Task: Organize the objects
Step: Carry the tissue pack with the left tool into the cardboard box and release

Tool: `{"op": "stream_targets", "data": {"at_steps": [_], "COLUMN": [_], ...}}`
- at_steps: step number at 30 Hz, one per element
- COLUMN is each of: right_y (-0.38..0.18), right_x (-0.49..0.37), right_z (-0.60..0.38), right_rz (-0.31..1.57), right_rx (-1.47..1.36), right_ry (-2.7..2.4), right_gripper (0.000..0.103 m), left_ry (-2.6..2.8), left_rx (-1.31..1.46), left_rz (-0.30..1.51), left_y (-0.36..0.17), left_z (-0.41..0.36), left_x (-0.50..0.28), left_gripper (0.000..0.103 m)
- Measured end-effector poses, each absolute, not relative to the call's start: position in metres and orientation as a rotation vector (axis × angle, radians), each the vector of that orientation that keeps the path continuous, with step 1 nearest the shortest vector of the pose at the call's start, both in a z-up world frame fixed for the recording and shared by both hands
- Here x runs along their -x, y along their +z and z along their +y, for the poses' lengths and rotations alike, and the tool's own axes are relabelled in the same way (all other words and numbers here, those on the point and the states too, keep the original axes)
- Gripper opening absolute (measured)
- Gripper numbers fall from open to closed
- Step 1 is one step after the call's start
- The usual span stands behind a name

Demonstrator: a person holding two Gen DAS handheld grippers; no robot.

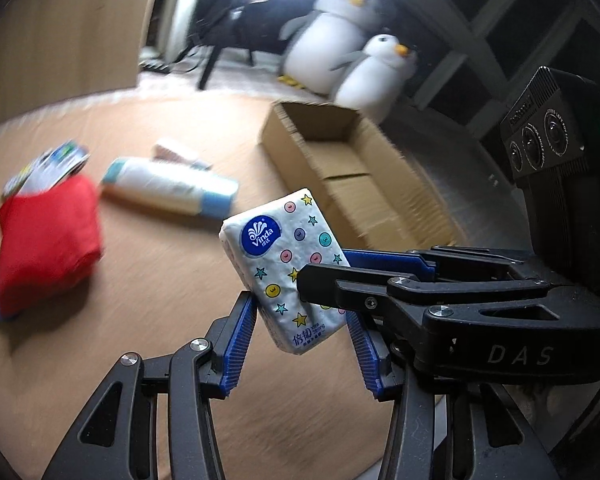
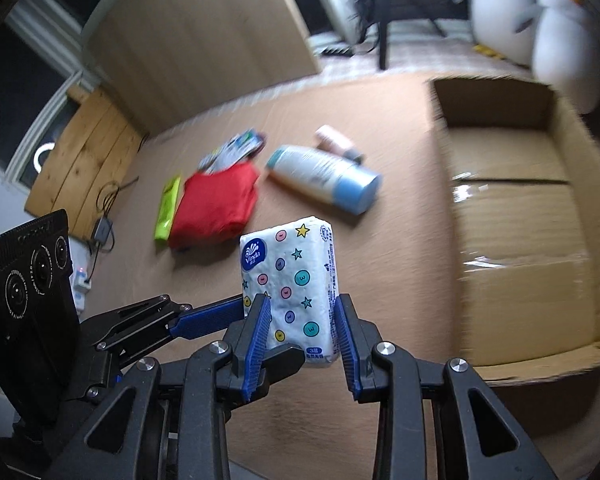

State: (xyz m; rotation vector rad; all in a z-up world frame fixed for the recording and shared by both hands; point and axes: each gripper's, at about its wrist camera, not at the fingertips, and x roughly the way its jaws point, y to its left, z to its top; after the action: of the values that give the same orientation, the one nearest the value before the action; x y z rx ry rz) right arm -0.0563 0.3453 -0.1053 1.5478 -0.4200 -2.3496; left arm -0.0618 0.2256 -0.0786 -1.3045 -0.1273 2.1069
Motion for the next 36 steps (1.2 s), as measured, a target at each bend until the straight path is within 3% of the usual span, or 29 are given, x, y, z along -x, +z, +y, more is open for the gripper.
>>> {"op": "stream_targets", "data": {"at_steps": [23, 25, 26, 28, 29, 36], "right_y": [-0.091, -0.093, -0.093, -0.094, -0.094, -0.089], "right_x": [0.047, 0.046, 0.045, 0.043, 0.042, 0.037], "right_z": [0.464, 0.466, 0.468, 0.471, 0.472, 0.464], "right_rz": [-0.539, -0.544, -0.549, -0.56, -0.56, -0.511], "right_rx": [-1.533, -1.54, -1.545, -1.555, -1.568, -1.558], "right_ry": [-2.569, -2.573, -2.582, -2.62, -2.638, -2.677], "right_gripper": [0.031, 0.031, 0.031, 0.05, 0.062, 0.063], "left_ry": [1.994, 1.98, 1.982, 2.013, 2.025, 2.056], "left_rx": [1.227, 1.236, 1.245, 1.238, 1.232, 1.23], "left_rz": [0.0, 0.003, 0.009, 0.017, 0.03, 0.033], "left_y": [-0.071, -0.074, -0.075, -0.074, -0.073, -0.07], "left_z": [0.364, 0.367, 0.368, 0.366, 0.364, 0.341], "left_x": [0.084, 0.084, 0.085, 0.083, 0.082, 0.079], "left_gripper": [0.051, 0.054, 0.063, 0.073, 0.073, 0.073]}}
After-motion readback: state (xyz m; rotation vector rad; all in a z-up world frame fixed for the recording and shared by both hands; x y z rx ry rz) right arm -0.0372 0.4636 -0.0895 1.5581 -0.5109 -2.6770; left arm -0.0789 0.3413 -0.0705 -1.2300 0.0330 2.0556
